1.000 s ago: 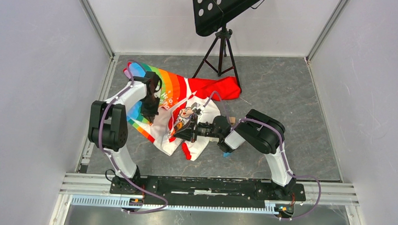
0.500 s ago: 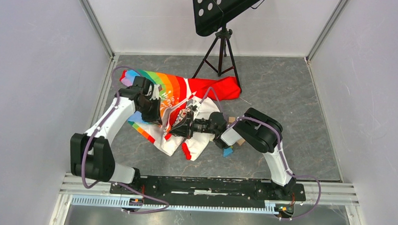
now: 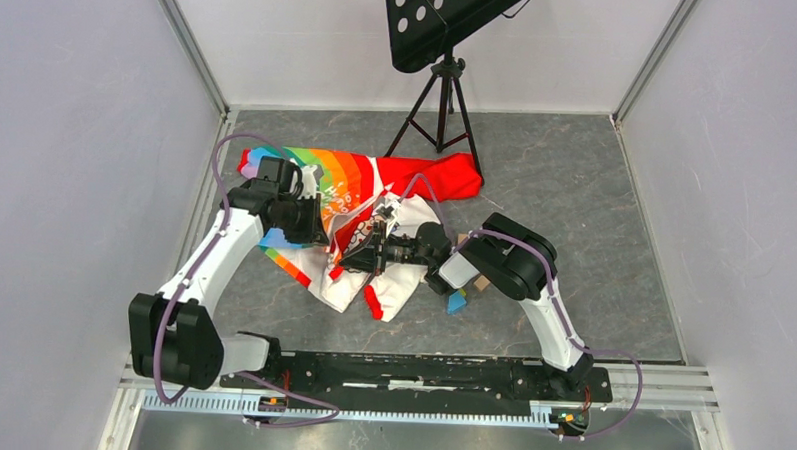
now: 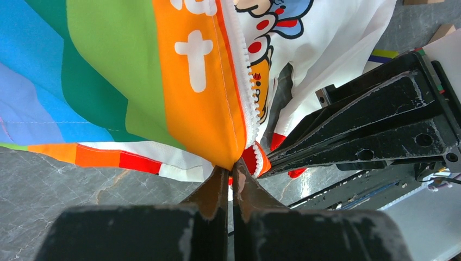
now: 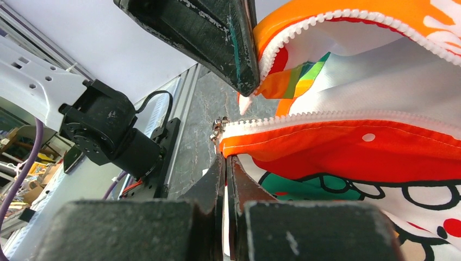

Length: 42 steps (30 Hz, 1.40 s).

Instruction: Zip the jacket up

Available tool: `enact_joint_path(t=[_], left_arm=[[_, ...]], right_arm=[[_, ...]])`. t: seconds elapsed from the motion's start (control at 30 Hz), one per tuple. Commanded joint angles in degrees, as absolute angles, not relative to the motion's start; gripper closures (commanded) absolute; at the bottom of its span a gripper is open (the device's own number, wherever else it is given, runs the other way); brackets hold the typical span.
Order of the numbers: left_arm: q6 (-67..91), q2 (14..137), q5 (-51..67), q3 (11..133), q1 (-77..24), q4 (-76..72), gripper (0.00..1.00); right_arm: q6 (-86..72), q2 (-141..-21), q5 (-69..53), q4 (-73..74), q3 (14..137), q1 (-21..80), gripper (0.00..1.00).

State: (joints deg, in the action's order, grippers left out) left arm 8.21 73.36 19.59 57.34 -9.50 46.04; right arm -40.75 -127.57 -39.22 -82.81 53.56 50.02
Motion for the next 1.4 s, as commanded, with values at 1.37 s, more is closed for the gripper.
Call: enact_joint_path(t=[1.37], left_arm=[[7.8,70.6,23.3,55.8,-9.7,44.6,0.98]], right_arm=[[-42.3,-128.1,-37.2,-88.2,53.3,49.1,1.00]])
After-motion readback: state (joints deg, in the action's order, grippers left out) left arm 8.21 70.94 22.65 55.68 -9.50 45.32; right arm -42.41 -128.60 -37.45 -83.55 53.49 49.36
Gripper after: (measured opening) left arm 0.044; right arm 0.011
